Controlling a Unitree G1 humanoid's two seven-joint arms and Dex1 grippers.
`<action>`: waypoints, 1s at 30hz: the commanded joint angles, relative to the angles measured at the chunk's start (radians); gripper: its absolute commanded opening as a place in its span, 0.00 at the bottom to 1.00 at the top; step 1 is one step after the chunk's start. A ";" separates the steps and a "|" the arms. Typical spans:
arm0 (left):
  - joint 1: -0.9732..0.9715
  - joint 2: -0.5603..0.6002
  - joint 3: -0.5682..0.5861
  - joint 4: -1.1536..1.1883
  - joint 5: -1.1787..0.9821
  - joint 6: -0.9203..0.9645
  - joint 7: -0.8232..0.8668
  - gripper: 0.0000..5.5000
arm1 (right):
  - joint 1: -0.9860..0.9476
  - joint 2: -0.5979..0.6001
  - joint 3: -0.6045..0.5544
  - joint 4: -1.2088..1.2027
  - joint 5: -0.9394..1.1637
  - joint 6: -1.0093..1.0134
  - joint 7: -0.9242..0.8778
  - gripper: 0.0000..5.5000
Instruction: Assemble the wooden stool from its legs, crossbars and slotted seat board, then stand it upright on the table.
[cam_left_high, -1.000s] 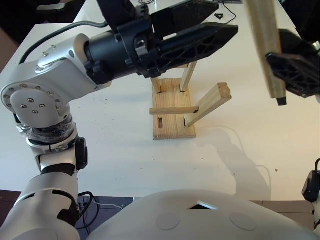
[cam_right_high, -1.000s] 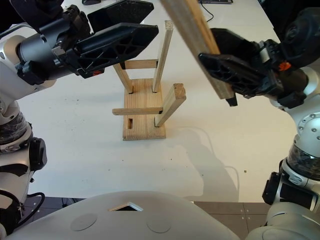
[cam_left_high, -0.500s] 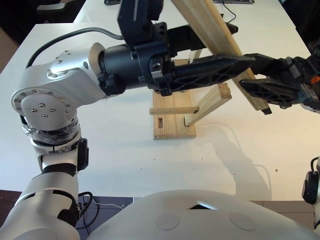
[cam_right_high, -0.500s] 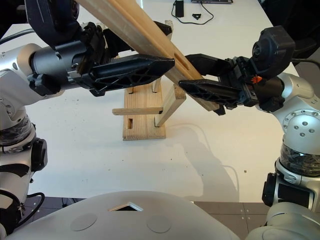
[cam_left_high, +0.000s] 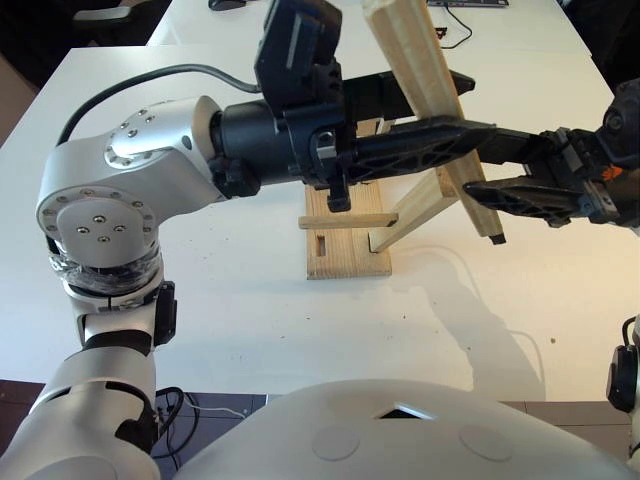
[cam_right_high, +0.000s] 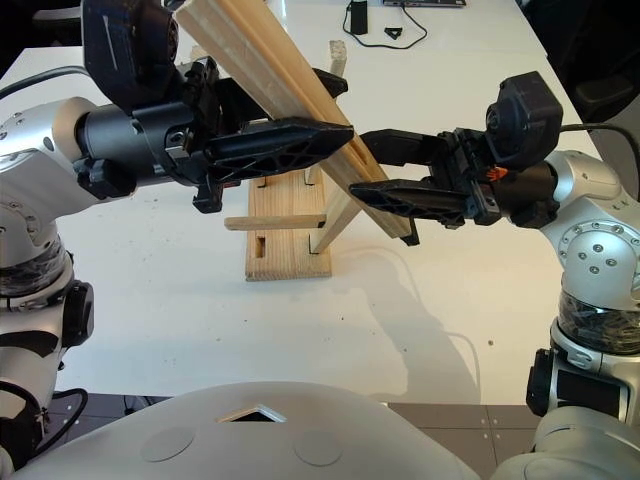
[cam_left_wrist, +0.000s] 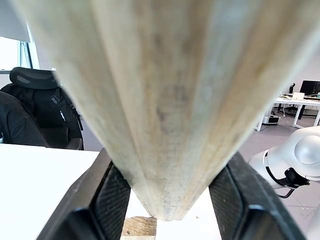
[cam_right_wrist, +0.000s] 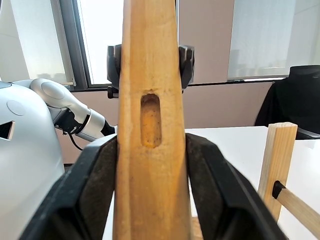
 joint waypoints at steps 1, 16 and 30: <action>-0.012 -0.002 -0.023 -0.003 0.013 0.008 -0.010 0.38 | 0.008 -0.019 -0.020 -0.010 -0.019 -0.015 -0.001 0.37; -0.031 0.044 0.046 0.008 -0.063 0.007 0.019 0.37 | -0.026 0.000 -0.104 0.054 0.092 0.007 -0.091 0.53; 0.007 0.448 0.506 0.287 -0.149 0.015 -0.185 0.37 | 0.059 0.051 -0.148 0.209 0.007 -0.022 -0.218 0.53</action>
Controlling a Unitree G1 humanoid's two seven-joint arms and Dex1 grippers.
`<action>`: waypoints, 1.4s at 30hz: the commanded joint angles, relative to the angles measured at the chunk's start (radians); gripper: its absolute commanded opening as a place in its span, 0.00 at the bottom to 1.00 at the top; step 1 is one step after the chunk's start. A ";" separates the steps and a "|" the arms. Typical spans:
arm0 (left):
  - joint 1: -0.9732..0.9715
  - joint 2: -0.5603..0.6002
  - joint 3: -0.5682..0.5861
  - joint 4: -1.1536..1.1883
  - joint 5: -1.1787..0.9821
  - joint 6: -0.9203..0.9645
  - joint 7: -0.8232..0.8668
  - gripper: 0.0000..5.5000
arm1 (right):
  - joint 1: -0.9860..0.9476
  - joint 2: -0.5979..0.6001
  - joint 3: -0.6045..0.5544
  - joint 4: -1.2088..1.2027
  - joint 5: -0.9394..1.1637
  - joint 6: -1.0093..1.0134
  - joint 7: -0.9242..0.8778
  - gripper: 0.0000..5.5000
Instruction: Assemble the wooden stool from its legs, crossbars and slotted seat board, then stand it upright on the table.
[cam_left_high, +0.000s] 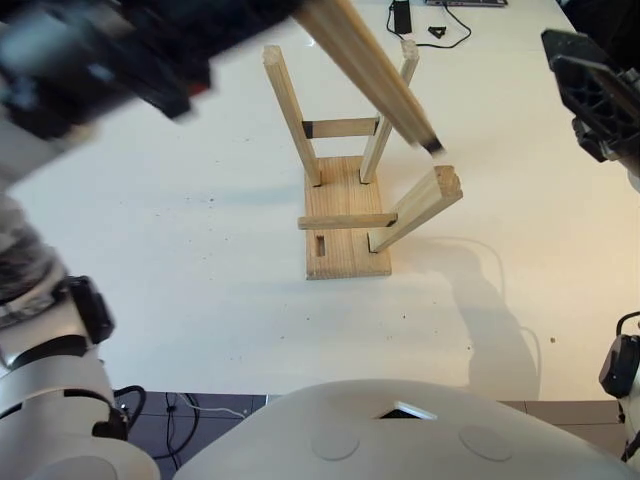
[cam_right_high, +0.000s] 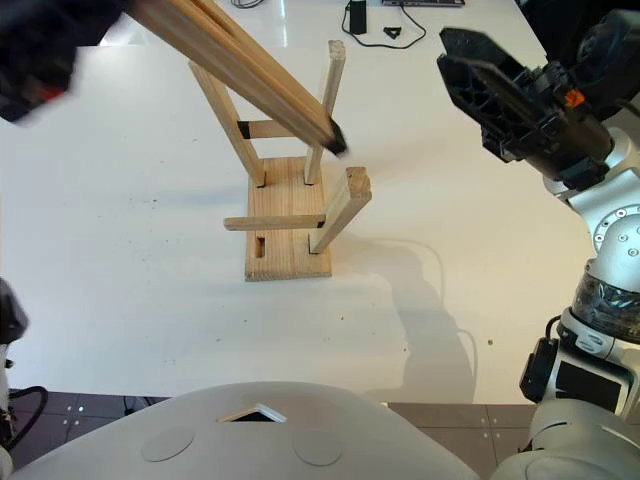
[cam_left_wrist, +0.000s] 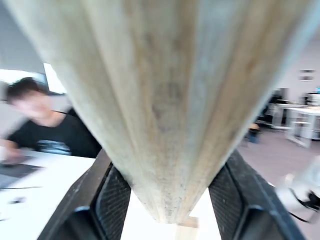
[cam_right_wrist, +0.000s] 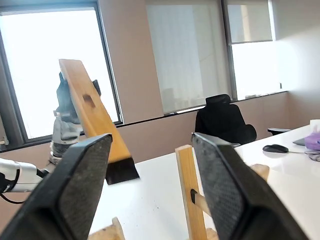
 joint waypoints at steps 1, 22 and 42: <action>0.042 0.126 0.113 0.110 0.097 0.008 -0.199 0.37 | 0.103 0.015 0.020 -0.028 -0.105 -0.041 -0.002 0.53; 0.813 -0.054 0.001 -0.131 0.728 -0.418 -0.691 0.37 | 0.198 -0.107 0.058 0.025 -0.314 -0.052 0.157 0.53; 0.748 -0.125 -0.184 -0.073 0.902 -0.579 -0.707 0.37 | -0.009 -0.174 0.193 0.184 -0.433 -0.063 0.314 0.53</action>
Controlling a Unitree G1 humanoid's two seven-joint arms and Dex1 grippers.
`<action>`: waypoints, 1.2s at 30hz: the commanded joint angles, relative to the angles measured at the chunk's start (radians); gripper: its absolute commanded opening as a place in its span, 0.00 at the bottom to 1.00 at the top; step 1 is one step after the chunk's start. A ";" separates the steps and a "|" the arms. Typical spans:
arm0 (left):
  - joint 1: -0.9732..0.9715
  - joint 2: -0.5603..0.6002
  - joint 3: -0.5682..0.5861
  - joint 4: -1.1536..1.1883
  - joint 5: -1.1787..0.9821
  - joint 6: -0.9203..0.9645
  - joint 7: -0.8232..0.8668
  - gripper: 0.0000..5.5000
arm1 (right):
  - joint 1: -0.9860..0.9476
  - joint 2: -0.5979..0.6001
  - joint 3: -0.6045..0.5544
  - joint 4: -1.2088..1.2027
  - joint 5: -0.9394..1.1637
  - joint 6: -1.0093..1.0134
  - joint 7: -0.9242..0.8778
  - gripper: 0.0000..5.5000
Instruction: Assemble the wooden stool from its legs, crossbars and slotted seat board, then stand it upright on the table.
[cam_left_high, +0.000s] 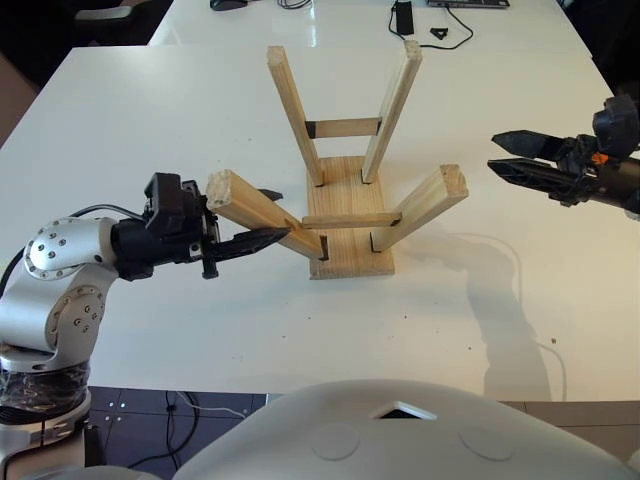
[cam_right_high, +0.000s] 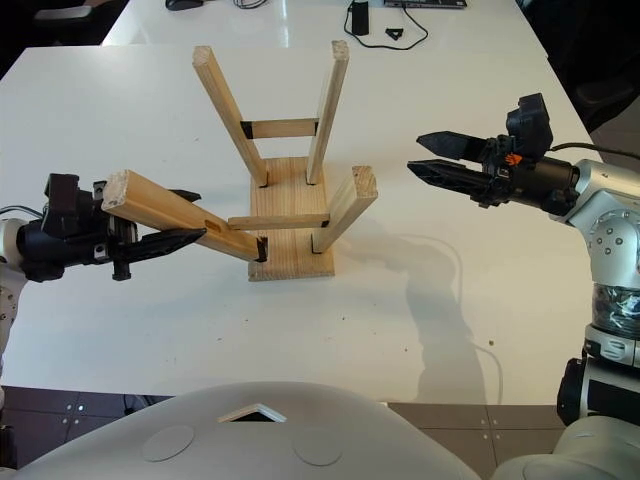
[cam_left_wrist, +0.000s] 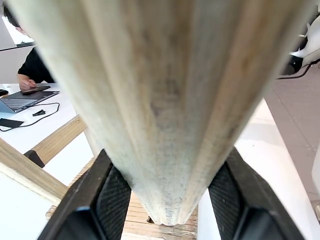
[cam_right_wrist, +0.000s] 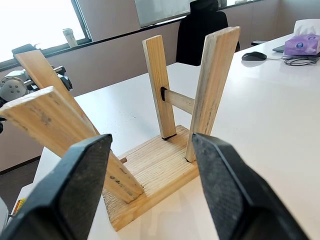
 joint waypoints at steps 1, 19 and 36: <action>-0.013 0.004 -0.026 0.035 0.062 -0.055 -0.025 0.37 | -0.038 -0.012 0.025 0.018 -0.035 -0.012 0.029 0.53; -0.012 0.049 -0.125 0.170 0.171 -0.165 -0.128 0.37 | -0.033 0.015 0.035 0.036 -0.102 -0.067 0.063 0.53; -0.096 0.203 -0.177 0.154 0.126 -0.002 -0.167 0.37 | 0.062 0.042 0.001 -0.073 -0.081 -0.069 0.011 0.53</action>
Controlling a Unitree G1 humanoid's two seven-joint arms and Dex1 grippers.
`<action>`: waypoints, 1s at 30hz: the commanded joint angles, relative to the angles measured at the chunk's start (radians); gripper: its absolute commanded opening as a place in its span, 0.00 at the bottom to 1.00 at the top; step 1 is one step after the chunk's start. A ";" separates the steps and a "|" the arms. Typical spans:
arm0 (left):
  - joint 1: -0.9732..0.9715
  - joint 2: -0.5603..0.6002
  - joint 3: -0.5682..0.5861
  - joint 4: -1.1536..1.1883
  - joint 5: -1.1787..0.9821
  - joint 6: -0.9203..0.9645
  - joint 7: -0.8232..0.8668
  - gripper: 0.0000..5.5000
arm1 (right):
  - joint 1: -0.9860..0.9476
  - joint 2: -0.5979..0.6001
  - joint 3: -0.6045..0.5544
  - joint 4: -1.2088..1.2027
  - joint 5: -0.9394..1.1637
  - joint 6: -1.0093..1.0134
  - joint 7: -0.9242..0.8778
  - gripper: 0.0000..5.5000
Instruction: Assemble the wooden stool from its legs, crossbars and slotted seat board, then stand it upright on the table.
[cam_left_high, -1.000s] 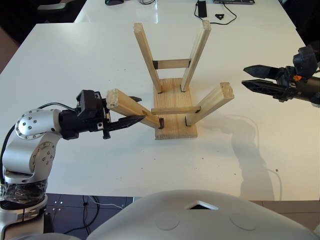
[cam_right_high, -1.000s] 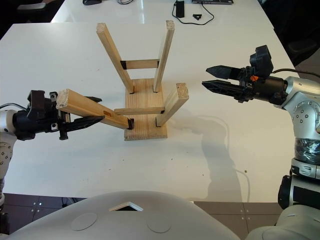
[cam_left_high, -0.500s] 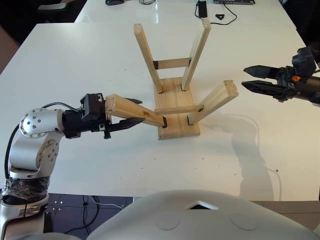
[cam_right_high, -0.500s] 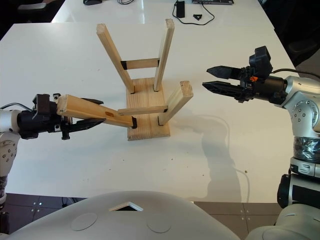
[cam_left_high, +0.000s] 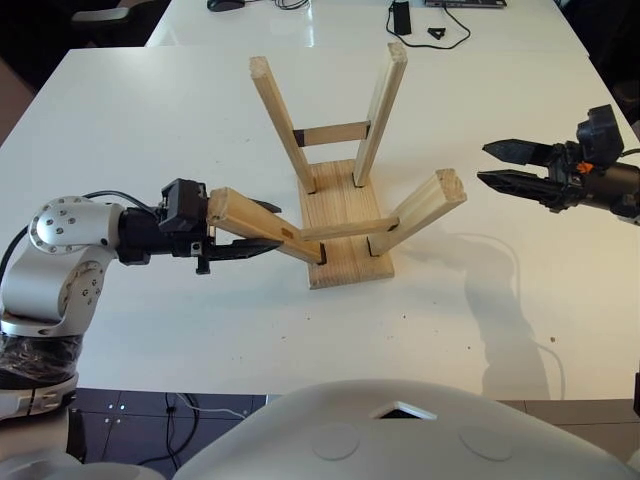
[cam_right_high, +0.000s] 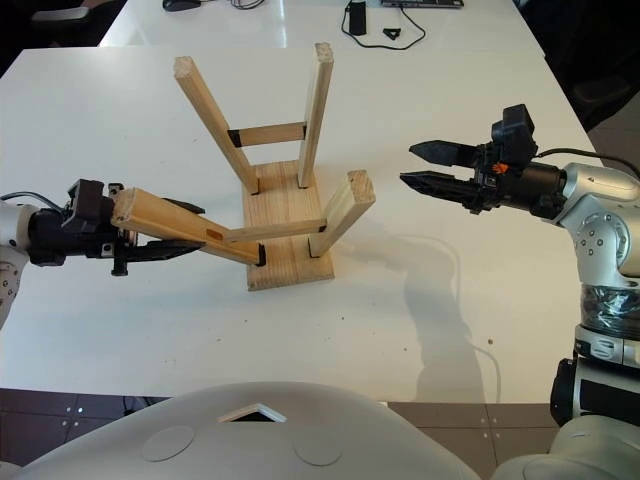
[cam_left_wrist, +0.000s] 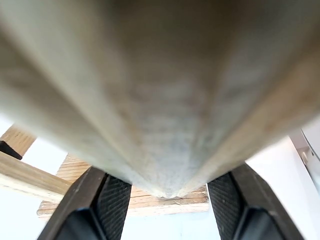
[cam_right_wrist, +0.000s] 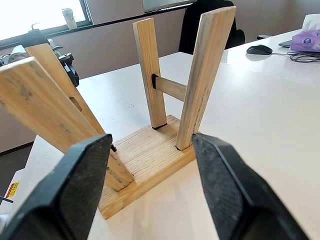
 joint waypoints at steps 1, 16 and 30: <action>0.008 0.065 -0.041 -0.043 0.034 0.085 -0.013 0.37 | 0.032 0.012 -0.017 -0.050 0.010 -0.003 -0.022 0.53; 0.049 0.074 -0.084 -0.129 0.109 -0.006 0.002 0.37 | 0.105 0.054 -0.012 -0.168 0.057 0.037 -0.100 0.53; -0.065 0.030 -0.177 -0.119 0.126 0.064 0.114 0.37 | 0.082 0.106 0.004 -0.215 0.069 0.034 -0.180 0.53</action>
